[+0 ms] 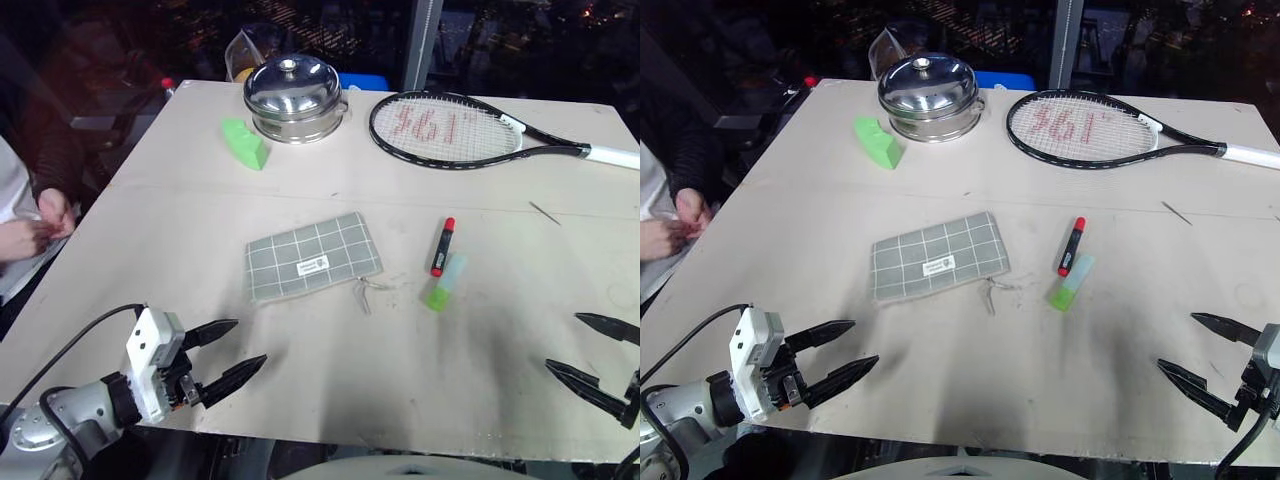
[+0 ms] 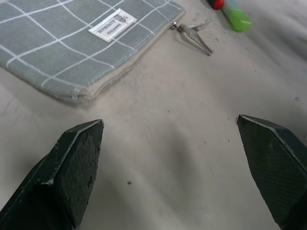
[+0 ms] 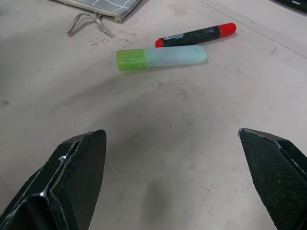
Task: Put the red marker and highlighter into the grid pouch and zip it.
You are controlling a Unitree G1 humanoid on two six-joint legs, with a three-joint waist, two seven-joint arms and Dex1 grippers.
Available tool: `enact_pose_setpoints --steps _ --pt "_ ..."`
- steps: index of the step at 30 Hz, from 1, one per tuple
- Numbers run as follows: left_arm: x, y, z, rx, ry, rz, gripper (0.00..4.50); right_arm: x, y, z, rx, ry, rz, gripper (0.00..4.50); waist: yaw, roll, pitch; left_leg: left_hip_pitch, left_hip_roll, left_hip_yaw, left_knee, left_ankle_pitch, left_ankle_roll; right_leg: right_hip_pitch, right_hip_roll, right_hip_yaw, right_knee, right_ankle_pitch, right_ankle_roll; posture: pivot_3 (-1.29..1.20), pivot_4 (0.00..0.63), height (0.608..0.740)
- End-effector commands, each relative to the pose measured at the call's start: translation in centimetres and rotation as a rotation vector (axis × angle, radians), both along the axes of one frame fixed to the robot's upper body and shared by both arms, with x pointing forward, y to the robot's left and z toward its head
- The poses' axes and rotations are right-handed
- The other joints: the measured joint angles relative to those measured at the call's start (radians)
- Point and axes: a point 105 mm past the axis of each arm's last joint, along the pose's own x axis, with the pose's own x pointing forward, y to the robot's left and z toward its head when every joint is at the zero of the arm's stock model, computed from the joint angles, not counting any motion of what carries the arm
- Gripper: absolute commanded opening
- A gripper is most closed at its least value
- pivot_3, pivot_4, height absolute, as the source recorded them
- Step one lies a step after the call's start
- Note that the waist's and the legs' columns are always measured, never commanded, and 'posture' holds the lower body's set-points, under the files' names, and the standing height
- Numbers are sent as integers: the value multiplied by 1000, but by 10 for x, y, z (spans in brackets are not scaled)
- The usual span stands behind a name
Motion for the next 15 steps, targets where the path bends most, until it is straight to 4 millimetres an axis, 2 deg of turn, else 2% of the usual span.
enact_pose_setpoints --steps 1,4,5,8,11,13,15 --pt "5 5 0 -9 -40 28 4500 4 16 16 17 -87 23 4479 1 0 0 0 0 0 0 0 0 0 0 0 0 0 0 0 150 740" --pt "15 37 -9 35 -107 166 4500 10 67 34 147 -160 138 4479 -3 3 -1 1 0 0 0 0 0 0 1 0 1 0 0 0 150 740" --pt "17 43 -11 53 -120 177 4500 9 76 38 171 -164 164 4479 -4 2 -1 1 0 0 0 0 0 0 1 0 3 0 0 0 150 740" --pt "21 64 -20 299 -235 149 4500 6 104 44 206 -157 275 4479 -1 1 -1 1 0 -1 1 0 0 0 2 0 4 0 0 0 150 740" --pt "28 74 -28 526 -340 83 4500 4 119 47 216 -151 347 4479 4 -4 -4 0 0 -1 1 0 0 0 1 -1 2 0 0 0 150 740" --pt "47 67 -26 625 -466 14 4500 2 124 44 205 -132 389 4479 10 -4 -6 -1 -1 -1 2 -1 1 1 -1 -1 0 1 -1 0 150 740" --pt "55 59 -25 653 -529 -46 4500 1 124 42 194 -123 402 4479 16 -2 -7 0 -1 -1 2 0 1 3 -2 -2 -1 2 -3 0 150 740"
